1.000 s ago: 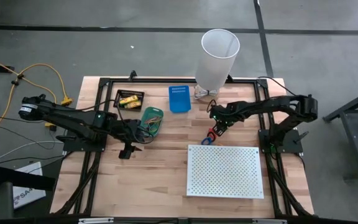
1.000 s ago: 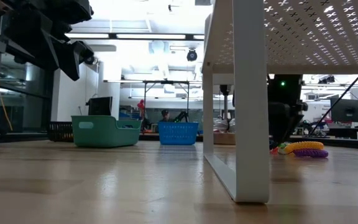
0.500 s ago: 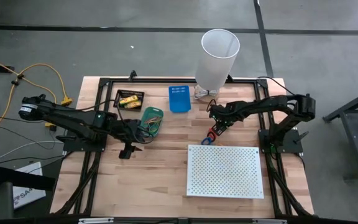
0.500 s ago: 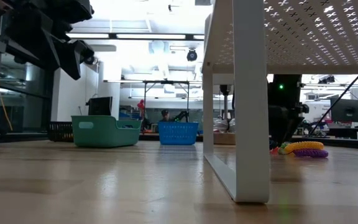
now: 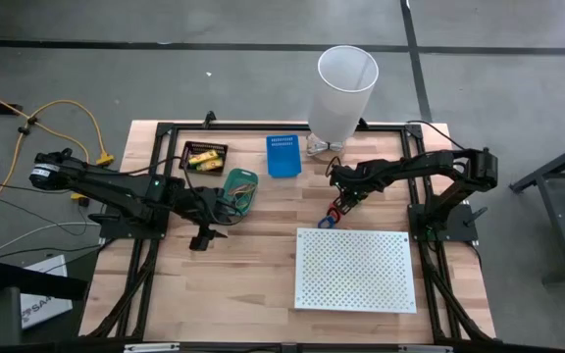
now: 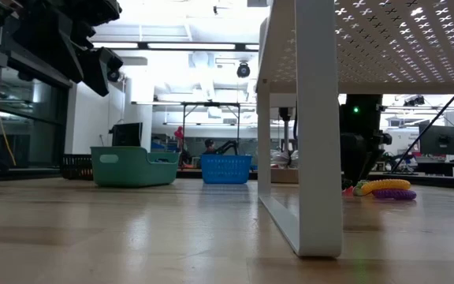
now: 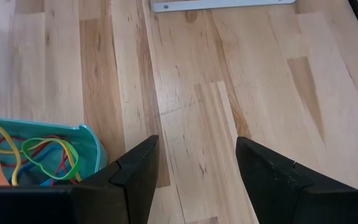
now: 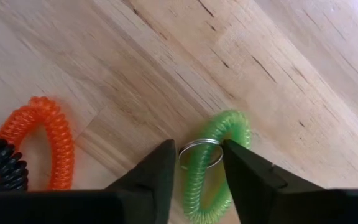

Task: Pick & Place Office Desk Supplies
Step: Put the green spring keychain into the blue bin

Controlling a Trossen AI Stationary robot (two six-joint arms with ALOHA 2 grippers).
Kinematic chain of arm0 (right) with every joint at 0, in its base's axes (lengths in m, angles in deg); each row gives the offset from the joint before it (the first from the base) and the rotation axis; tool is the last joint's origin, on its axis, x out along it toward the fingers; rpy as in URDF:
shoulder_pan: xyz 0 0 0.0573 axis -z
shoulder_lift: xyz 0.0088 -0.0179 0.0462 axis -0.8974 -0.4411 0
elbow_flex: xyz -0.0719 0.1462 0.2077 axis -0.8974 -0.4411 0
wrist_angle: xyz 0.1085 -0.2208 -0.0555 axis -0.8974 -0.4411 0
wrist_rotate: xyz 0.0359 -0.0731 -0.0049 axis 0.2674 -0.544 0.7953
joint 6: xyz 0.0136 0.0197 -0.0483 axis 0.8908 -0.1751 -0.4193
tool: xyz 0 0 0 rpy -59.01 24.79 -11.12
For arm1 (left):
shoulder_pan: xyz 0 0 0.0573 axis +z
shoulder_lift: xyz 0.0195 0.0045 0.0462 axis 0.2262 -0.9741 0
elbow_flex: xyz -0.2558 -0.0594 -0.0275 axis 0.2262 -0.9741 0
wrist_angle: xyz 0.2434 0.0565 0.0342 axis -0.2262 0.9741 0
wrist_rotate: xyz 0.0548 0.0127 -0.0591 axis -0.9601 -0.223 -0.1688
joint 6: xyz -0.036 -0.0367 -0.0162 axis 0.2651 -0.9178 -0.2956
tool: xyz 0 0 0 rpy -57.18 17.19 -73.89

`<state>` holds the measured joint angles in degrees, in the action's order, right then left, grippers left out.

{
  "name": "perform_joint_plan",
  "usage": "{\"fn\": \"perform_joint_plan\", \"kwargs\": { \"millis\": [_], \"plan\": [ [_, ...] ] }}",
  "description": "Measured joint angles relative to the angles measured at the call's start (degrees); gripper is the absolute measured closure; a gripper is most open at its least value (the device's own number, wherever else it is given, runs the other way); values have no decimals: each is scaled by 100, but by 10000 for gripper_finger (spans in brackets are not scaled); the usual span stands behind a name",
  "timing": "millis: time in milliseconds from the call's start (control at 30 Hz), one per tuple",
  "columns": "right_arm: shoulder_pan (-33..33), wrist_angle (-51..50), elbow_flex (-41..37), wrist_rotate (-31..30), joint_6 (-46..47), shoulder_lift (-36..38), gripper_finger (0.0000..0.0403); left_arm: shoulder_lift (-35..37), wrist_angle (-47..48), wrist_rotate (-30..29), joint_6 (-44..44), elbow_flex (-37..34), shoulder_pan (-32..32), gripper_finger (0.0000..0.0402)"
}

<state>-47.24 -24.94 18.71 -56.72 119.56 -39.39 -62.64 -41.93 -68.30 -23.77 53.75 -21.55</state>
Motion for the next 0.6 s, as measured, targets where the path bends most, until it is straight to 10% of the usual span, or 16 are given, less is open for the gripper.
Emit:
{"fn": "perform_joint_plan", "kwargs": {
  "millis": [600],
  "plan": [
    [-1,44,-4,24,-2,0,318,0,1,0,-3,0,-2,195]
  ]
}}
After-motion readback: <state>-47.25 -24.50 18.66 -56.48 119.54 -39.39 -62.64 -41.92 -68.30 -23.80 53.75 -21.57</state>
